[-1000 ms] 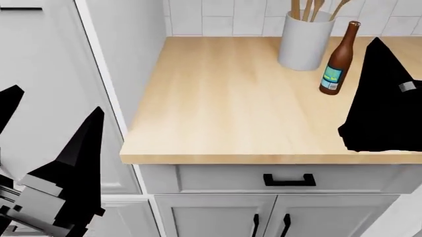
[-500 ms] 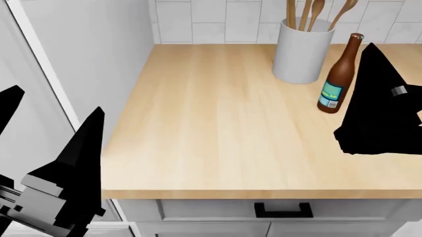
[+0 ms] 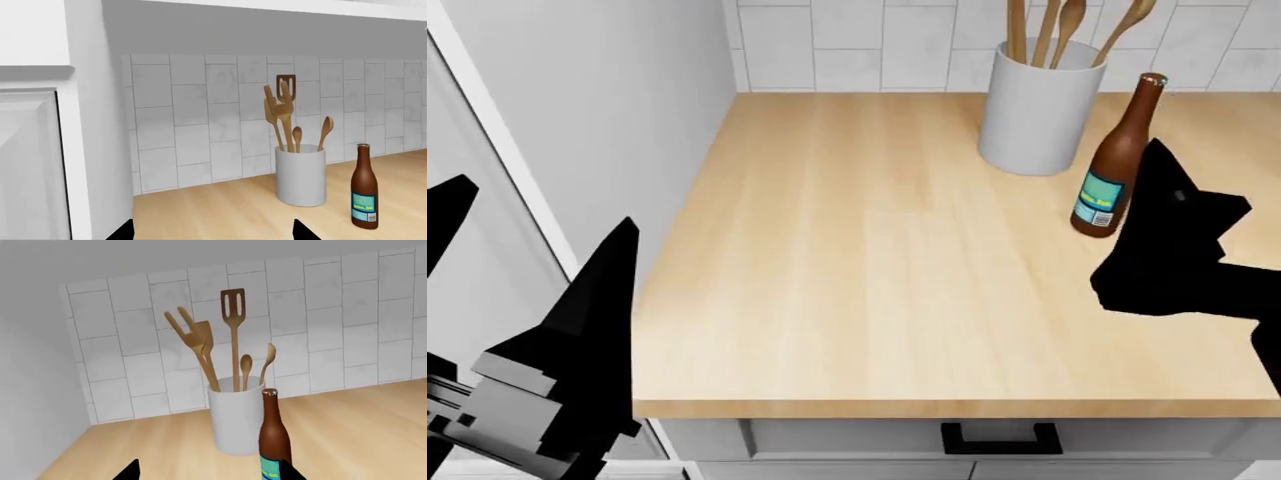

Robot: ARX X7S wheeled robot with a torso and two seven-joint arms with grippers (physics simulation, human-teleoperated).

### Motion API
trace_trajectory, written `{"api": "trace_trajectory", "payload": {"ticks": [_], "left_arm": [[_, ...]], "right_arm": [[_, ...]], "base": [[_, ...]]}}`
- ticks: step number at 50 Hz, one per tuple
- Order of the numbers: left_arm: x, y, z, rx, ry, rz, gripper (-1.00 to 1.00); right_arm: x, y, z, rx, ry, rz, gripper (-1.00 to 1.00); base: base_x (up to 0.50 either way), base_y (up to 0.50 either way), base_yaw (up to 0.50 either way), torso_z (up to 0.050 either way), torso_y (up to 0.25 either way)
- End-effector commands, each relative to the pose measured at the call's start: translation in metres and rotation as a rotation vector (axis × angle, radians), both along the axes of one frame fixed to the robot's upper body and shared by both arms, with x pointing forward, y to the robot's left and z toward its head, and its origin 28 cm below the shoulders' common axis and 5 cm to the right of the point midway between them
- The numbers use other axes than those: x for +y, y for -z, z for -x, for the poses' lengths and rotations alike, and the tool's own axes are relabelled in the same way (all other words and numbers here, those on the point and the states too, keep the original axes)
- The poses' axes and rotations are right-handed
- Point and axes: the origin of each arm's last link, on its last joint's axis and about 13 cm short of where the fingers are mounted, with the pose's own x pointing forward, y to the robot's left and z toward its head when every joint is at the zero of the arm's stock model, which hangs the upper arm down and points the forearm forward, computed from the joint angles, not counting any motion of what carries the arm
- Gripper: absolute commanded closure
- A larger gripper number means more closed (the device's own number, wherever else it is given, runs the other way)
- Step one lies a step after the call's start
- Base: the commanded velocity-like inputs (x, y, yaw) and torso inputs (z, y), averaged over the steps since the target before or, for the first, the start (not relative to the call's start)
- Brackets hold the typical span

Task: Move the drinks to the dining counter.

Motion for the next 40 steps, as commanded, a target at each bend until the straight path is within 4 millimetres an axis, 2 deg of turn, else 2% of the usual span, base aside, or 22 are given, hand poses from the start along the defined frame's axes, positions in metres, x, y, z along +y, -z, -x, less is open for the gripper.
{"api": "trace_trajectory", "payload": {"ticks": [1,5,7,10,11,12,13,14,15,17,20,30,40], "left_arm": [[0.000,0.000,0.000,0.001,0.000,0.000,-1.00],[0.000,0.001,0.000,0.001,0.001,0.001,-1.00],[-0.001,0.001,0.000,0.001,0.002,0.000,-1.00],[-0.001,0.001,0.000,0.001,0.001,0.002,-1.00],[0.000,0.001,-0.001,0.001,0.000,0.003,-1.00],[0.000,0.001,-0.001,0.002,0.000,0.003,-1.00],[-0.001,0.001,-0.001,0.003,0.000,0.002,-1.00],[-0.001,0.001,-0.001,0.002,0.001,0.002,-1.00],[-0.001,0.001,0.000,0.002,0.000,0.002,-1.00],[-0.001,0.000,0.000,0.002,0.001,0.002,-1.00],[0.000,0.001,-0.001,0.003,-0.001,0.002,-1.00],[-0.001,0.002,-0.002,0.007,0.000,0.001,-1.00],[0.000,0.003,-0.002,0.008,0.000,0.001,-1.00]], "right_arm": [[-0.006,0.004,-0.011,0.117,0.119,0.020,-1.00],[-0.007,0.008,-0.018,0.140,0.118,0.077,-1.00],[-0.006,0.007,-0.021,0.127,0.059,0.014,-1.00],[-0.006,0.006,-0.023,0.127,0.057,0.039,-1.00],[-0.005,0.004,-0.025,0.107,0.044,-0.039,-1.00],[-0.006,0.004,-0.027,0.108,0.040,-0.041,-1.00],[-0.007,0.003,-0.031,0.067,0.068,0.094,-1.00],[-0.006,0.003,-0.034,0.067,0.070,0.101,-1.00],[-0.006,0.002,-0.037,0.092,0.041,0.018,-1.00],[-0.007,0.002,-0.045,0.077,0.057,0.070,-1.00],[-0.010,0.001,-0.054,0.074,0.046,0.042,-1.00],[-0.027,-0.008,-0.077,0.094,0.159,0.081,-1.00],[-0.027,-0.011,-0.104,0.141,0.176,0.124,-1.00]], "base": [[0.00,0.00,0.00,0.000,0.000],[0.00,0.00,0.00,0.000,0.000],[0.00,0.00,0.00,0.000,0.000],[0.00,0.00,0.00,0.000,0.000],[0.00,0.00,0.00,0.000,0.000],[0.00,0.00,0.00,0.000,0.000],[0.00,0.00,0.00,0.000,0.000],[0.00,0.00,0.00,0.000,0.000],[0.00,0.00,0.00,0.000,0.000],[0.00,0.00,0.00,0.000,0.000],[0.00,0.00,0.00,0.000,0.000],[0.00,0.00,0.00,0.000,0.000],[0.00,0.00,0.00,0.000,0.000]]}}
